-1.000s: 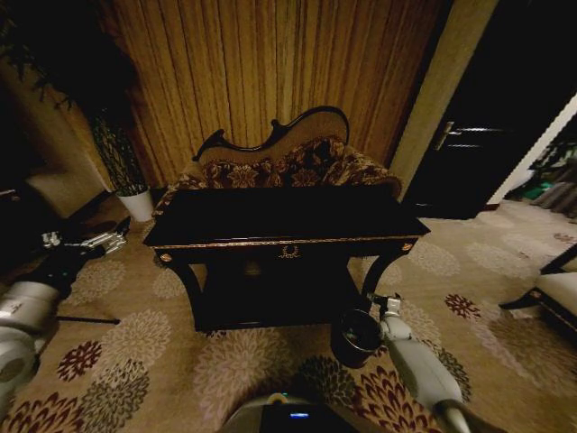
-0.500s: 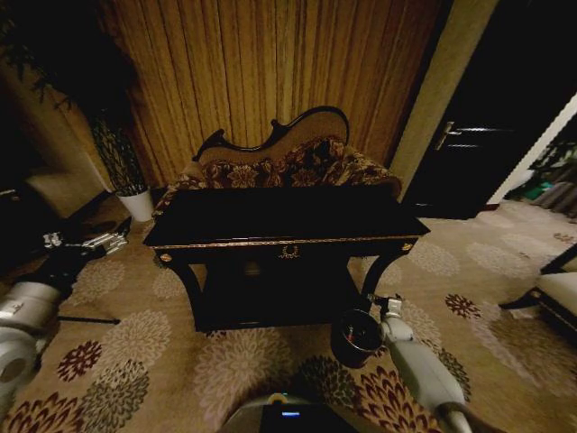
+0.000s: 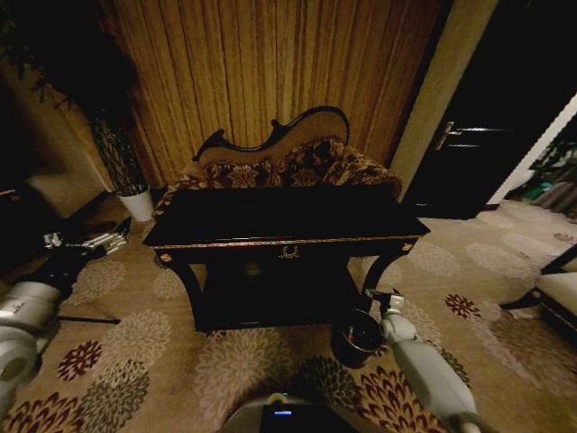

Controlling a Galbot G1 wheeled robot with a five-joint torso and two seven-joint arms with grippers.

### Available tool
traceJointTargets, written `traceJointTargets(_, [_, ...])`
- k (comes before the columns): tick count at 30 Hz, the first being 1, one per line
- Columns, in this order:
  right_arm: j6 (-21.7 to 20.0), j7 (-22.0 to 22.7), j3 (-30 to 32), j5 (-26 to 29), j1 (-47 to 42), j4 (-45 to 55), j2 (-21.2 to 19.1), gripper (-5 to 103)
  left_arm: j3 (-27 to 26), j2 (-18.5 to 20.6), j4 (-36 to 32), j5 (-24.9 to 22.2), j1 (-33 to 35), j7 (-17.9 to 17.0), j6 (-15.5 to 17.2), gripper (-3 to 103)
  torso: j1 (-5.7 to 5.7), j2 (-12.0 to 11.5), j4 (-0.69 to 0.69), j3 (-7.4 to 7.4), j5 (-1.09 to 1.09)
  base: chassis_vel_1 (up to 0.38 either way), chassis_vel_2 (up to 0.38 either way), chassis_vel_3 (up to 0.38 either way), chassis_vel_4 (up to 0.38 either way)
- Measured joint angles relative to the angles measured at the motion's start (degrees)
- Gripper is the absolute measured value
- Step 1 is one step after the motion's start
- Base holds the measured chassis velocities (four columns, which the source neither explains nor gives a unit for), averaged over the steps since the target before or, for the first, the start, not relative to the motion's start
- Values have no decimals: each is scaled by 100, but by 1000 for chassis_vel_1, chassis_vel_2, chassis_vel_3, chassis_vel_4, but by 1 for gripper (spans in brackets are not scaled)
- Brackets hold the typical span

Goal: Move to the front of the table and place the trash on the table into the trash bin.

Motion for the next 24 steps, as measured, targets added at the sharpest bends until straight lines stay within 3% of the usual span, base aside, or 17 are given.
traceJointTargets(5, [-152, 19, 129, 202, -339, 1480, -376, 100, -32, -69, 2, 0, -3, 6, -36, 100, 0, 0, 2, 0, -1, 0, 0, 0, 0])
traceJointTargets(11, [-378, 79, 218, 392, -444, 2350, -593, 100, -37, -120, -7, 0, -16, 7, -39, 100, 0, 0, 2, 0, -1, 0, 0, 0, 0])
traceJointTargets(15, [-819, 449, 232, 642, -464, 3630, -801, 100, -35, -200, -34, 5, -41, 7, -43, 100, 0, 0, 2, 0, -1, 0, 0, 0, 0])
traceJointTargets(24, [-1237, 811, 259, 926, -454, 4684, -988, 100, -96, -324, -34, 28, -14, -2, -27, 100, 0, 1, 2, 0, -1, 0, 0, 0, 0])
